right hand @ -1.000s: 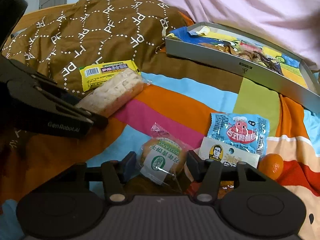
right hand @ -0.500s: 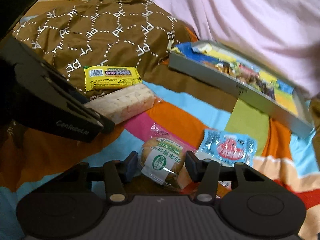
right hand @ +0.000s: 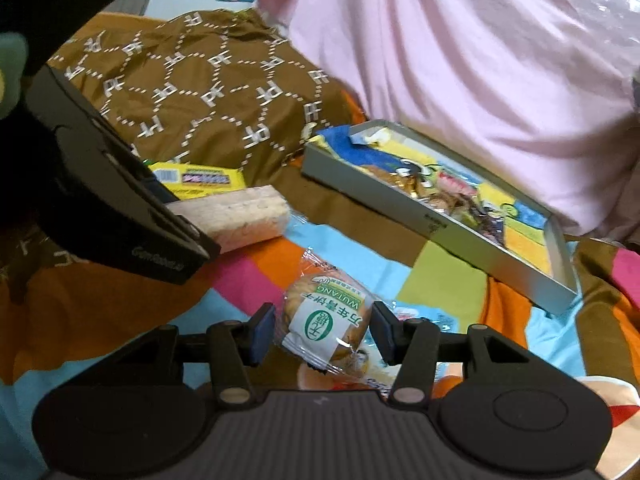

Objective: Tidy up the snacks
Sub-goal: 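Carry rice cracker bar and wrapped bun up and over the grey tray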

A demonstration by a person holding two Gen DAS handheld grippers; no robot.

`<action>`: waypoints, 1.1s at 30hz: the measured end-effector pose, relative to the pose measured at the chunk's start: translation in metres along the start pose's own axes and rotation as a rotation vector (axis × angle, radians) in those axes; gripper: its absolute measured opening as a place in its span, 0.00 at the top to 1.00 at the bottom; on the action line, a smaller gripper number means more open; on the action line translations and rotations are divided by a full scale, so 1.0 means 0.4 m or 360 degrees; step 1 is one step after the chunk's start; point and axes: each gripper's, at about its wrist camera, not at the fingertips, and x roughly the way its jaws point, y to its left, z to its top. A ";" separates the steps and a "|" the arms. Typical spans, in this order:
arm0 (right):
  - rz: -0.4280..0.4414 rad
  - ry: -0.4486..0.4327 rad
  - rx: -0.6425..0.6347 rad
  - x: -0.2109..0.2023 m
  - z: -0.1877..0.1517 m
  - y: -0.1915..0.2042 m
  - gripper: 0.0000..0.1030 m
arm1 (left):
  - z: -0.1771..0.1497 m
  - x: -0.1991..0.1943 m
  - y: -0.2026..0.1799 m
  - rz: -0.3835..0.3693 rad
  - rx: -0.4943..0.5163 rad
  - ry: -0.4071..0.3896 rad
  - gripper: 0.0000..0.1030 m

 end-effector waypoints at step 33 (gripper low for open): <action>-0.0574 -0.0396 0.0389 0.035 -0.007 -0.315 0.46 | 0.356 0.071 -0.171 -0.0041 -0.0135 -0.0523 0.66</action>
